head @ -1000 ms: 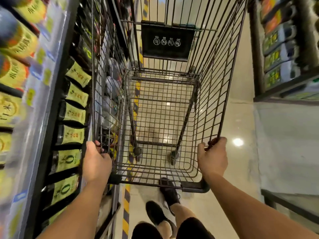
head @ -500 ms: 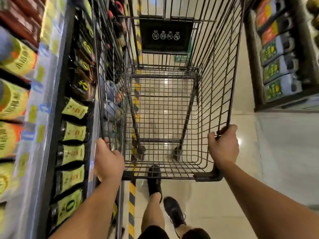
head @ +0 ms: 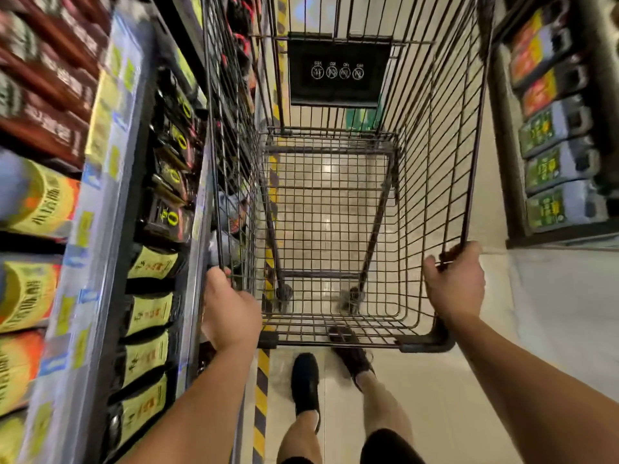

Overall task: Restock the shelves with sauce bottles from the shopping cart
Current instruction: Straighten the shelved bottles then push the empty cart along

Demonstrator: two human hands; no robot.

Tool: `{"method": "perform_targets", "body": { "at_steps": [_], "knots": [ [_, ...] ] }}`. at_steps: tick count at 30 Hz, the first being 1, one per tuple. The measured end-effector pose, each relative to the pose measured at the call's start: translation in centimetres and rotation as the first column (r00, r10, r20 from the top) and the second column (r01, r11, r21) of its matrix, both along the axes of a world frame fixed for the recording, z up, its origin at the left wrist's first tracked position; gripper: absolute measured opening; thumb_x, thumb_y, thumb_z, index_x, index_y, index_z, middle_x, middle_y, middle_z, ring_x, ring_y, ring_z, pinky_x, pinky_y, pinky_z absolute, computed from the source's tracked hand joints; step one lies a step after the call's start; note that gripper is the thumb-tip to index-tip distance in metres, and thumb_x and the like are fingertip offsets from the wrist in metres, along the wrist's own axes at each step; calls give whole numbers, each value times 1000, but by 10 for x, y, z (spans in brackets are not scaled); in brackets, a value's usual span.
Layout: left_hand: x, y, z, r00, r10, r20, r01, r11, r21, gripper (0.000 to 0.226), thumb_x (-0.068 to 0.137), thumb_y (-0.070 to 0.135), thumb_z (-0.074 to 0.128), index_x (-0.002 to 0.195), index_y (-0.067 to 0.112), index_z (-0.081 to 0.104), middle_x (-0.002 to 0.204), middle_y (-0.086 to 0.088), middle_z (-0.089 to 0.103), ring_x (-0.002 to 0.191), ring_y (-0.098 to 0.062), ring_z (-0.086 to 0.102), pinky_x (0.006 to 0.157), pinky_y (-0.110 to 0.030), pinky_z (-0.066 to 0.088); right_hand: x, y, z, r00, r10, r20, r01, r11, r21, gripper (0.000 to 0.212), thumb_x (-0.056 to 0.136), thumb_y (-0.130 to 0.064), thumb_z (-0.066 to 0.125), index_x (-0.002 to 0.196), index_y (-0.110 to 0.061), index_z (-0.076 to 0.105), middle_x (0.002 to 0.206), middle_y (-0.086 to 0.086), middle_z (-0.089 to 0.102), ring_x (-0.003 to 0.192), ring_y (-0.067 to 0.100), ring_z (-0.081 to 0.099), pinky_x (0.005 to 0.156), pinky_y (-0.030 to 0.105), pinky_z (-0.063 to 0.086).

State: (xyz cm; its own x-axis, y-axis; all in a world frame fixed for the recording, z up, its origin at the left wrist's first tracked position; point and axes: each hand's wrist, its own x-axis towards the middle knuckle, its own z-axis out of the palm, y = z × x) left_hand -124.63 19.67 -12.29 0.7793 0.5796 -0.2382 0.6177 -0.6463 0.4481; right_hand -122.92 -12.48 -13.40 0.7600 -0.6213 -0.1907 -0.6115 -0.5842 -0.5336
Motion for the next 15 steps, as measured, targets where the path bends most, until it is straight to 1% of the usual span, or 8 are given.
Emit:
{"method": "perform_targets", "body": {
  "at_steps": [5,7,9,10,13,14,15],
  "knots": [
    [27,-7,-2,1000,13,1,-13,1000,21,26,88,1,58,106,15,45,105,-9,62,79,-22,56,57,-30,38,27,-7,0,1000,28,2,-28,999,22,32,86,-29,66,97,-22,37,76,-11,52,68,22,55,67,32,41],
    [35,-9,-2,1000,18,-12,-18,1000,15,28,89,2,56,107,17,42,102,-9,61,80,-26,59,57,-33,43,35,-9,1,999,43,9,-43,998,40,32,86,-29,65,96,-23,36,77,-10,53,68,22,55,68,32,42],
    [40,-9,1,999,27,-34,-28,999,-17,29,89,1,54,106,19,39,97,-9,60,78,-31,60,63,-42,51,39,-11,2,999,52,10,-53,997,62,32,86,-28,66,97,-23,36,79,-8,54,70,23,56,68,35,46],
    [41,-9,3,999,27,-42,-28,999,-45,29,89,1,53,105,19,38,94,-9,60,77,-32,60,67,-45,53,40,-12,3,998,61,7,-62,995,74,33,85,-28,66,98,-22,37,80,-6,54,71,23,57,69,36,48],
    [45,-5,12,997,-2,-83,-9,991,-136,28,90,3,54,105,19,38,97,-10,62,83,-32,59,75,-44,51,42,-15,9,991,133,-17,-131,988,88,34,86,-30,65,99,-23,35,79,-4,55,71,24,60,66,38,50],
    [46,-4,15,994,-13,-109,-6,985,-174,30,89,4,56,108,19,37,99,-10,61,85,-32,59,76,-44,50,44,-16,12,988,151,-44,-146,985,93,35,86,-30,65,102,-22,35,81,-4,55,73,26,61,67,39,50],
    [48,-3,19,991,-26,-134,-3,978,-210,35,88,5,58,112,19,37,101,-9,61,88,-31,60,77,-43,50,44,-16,16,983,163,-80,-156,984,91,39,86,-32,66,109,-20,36,87,-1,57,78,28,62,70,42,52]
  ]
}}
